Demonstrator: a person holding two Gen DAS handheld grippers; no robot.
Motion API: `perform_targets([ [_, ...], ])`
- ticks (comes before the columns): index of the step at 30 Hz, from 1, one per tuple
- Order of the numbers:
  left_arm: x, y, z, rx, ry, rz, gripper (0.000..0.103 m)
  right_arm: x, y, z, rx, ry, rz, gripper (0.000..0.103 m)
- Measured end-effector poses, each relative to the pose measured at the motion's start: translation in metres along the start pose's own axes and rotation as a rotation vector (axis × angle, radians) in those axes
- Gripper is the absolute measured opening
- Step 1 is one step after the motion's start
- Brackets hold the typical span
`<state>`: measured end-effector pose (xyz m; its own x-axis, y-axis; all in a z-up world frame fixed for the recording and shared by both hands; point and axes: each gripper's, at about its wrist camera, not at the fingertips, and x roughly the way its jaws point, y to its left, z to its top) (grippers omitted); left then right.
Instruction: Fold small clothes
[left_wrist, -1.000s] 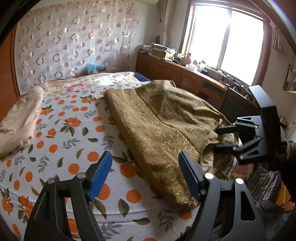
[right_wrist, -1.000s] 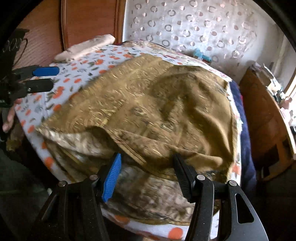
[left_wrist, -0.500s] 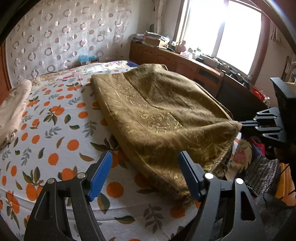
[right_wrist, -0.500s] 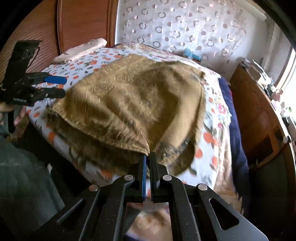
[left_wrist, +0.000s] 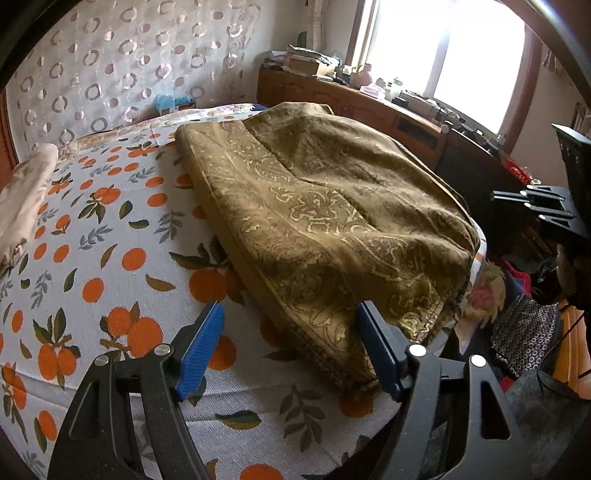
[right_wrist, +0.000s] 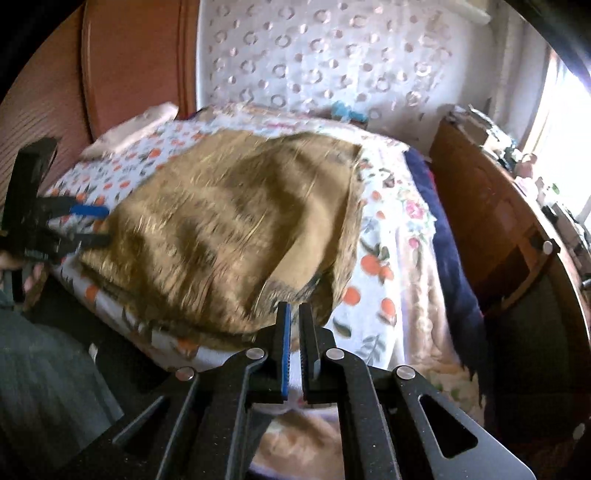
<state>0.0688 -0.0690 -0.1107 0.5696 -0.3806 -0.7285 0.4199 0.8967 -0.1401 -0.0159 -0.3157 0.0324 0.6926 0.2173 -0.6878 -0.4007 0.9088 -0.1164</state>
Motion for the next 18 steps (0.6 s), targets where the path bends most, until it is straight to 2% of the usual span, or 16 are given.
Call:
perform_targets([
  [2, 0.001, 0.000, 0.000, 0.002, 0.004, 0.001, 0.075, 0.007, 0.000, 0.000, 0.028, 0.000, 0.023, 0.034],
  [4, 0.001, 0.000, -0.001, 0.000, 0.007, -0.002, 0.075, 0.017, 0.000, -0.001, 0.059, -0.001, 0.059, 0.042],
  [9, 0.002, 0.001, -0.002, -0.001, 0.004, 0.000, 0.075, 0.040, -0.004, -0.006, 0.094, 0.011, 0.037, 0.045],
  [13, 0.002, 0.000, -0.003, 0.002, 0.002, -0.005, 0.075, 0.041, -0.007, -0.003, 0.113, 0.002, 0.025, 0.046],
  [14, 0.002, 0.000, -0.003, 0.004, 0.004, -0.012, 0.073, 0.040, -0.006, -0.001, 0.112, -0.001, 0.018, 0.046],
  [15, 0.001, -0.001, -0.004, 0.007, 0.006, -0.019, 0.067, 0.038, -0.004, 0.001, 0.108, -0.009, 0.012, 0.046],
  [18, -0.002, -0.004, -0.005, 0.019, 0.015, -0.039, 0.062, 0.036, 0.005, 0.004, 0.099, -0.036, 0.022, 0.046],
])
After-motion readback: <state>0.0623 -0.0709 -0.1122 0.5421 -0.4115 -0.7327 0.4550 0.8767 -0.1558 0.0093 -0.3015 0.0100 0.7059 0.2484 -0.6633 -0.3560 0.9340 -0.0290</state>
